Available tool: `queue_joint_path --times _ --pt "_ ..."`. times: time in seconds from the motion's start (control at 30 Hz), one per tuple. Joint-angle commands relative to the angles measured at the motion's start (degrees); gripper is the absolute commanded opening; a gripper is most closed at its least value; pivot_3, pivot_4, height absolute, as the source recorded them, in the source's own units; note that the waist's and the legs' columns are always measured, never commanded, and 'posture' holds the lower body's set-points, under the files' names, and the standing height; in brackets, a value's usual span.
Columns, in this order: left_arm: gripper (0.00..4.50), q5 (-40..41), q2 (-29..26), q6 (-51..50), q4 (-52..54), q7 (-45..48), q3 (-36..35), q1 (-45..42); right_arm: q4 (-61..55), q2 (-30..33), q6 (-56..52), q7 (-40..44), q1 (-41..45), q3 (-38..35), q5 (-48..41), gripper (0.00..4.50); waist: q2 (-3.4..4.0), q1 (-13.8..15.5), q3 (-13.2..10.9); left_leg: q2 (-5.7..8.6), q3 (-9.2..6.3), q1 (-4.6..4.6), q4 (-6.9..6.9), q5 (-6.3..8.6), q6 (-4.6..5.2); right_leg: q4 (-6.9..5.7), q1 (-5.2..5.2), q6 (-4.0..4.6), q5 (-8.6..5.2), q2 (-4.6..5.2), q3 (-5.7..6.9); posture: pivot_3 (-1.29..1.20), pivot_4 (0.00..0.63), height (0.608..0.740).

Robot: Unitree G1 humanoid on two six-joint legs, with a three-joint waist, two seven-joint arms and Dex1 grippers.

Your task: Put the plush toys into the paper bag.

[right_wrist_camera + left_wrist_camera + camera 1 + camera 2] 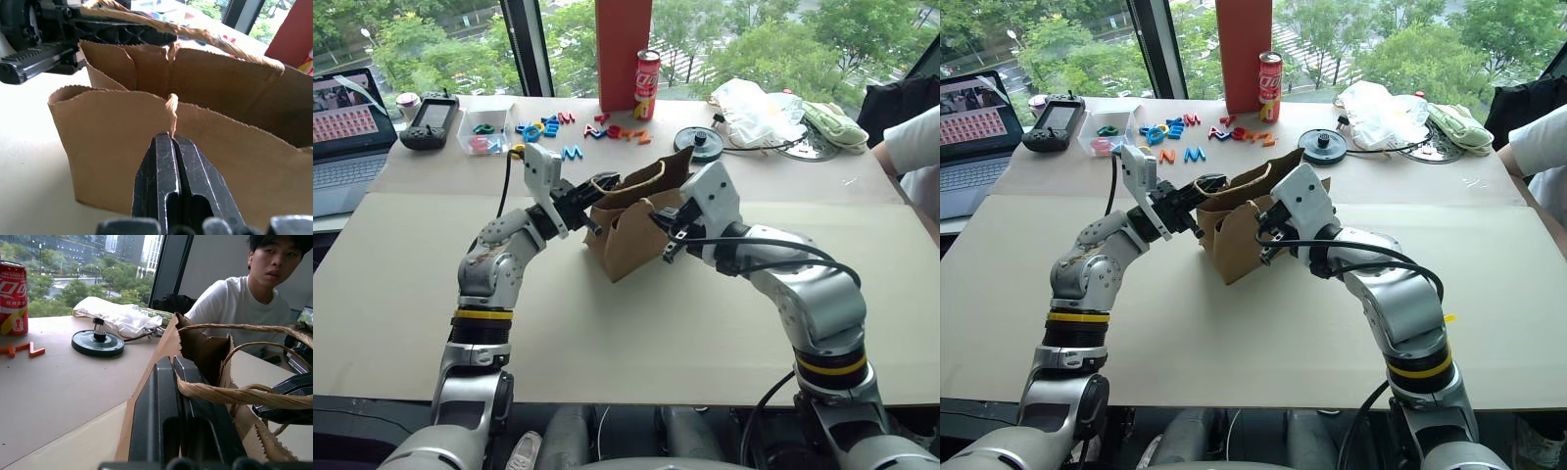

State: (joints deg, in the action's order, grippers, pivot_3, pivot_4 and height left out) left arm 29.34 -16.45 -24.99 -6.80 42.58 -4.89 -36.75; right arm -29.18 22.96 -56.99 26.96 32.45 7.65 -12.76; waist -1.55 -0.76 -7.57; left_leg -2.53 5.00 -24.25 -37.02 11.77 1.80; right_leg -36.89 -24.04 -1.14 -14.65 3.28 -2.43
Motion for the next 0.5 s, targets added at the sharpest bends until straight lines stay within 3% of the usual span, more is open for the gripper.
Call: queue_joint_path --times 0.03,0.07,0.17,0.43,0.5 --pt "0.0 3.6 -0.5 -2.5 2.9 2.2 -0.9 -0.9 -0.5 0.6 1.1 -2.0 1.5 -3.4 0.5 0.03 0.0 0.0 0.0 0.0 0.0 0.0 0.0 0.0 0.0 0.0 0.0 0.0 0.0 0.0 0.0 0.0 0.15 0.739" --pt "0.0 4.9 -0.4 -3.7 3.4 2.4 -1.4 -0.8 -0.5 0.6 1.1 -2.4 1.6 -3.8 0.4 0.3 0.0 0.0 0.0 0.0 0.0 -0.01 0.0 0.0 0.0 0.0 0.0 0.0 0.0 0.0 0.0 0.0 0.15 0.739" --pt "0.85 8.0 -1.2 -7.2 4.1 3.3 -2.6 -1.1 -1.9 0.1 1.0 -2.6 1.8 -5.6 -1.0 1.15 0.0 0.0 0.0 -0.01 0.0 -0.02 0.0 0.0 0.0 0.0 0.0 0.0 0.0 0.0 0.0 0.0 0.15 0.739" --pt "3.8 10.5 -4.6 -11.8 5.6 4.7 -3.1 -1.4 -4.7 -2.4 -0.1 -2.3 2.7 -9.1 -5.7 3.97 0.0 -0.1 0.0 -0.02 -0.01 -0.01 0.02 0.0 0.0 0.0 -0.01 0.0 0.0 -0.01 0.0 0.0 0.15 0.739" --pt "4.49 11.6 -5.6 -13.0 6.3 5.0 -3.6 -1.3 -5.6 -2.4 -0.6 -2.3 3.0 -10.1 -7.2 4.5 0.0 -0.1 0.0 -0.02 -0.01 0.0 0.02 0.0 0.0 0.0 -0.01 0.0 0.0 -0.01 0.0 0.0 0.15 0.739"
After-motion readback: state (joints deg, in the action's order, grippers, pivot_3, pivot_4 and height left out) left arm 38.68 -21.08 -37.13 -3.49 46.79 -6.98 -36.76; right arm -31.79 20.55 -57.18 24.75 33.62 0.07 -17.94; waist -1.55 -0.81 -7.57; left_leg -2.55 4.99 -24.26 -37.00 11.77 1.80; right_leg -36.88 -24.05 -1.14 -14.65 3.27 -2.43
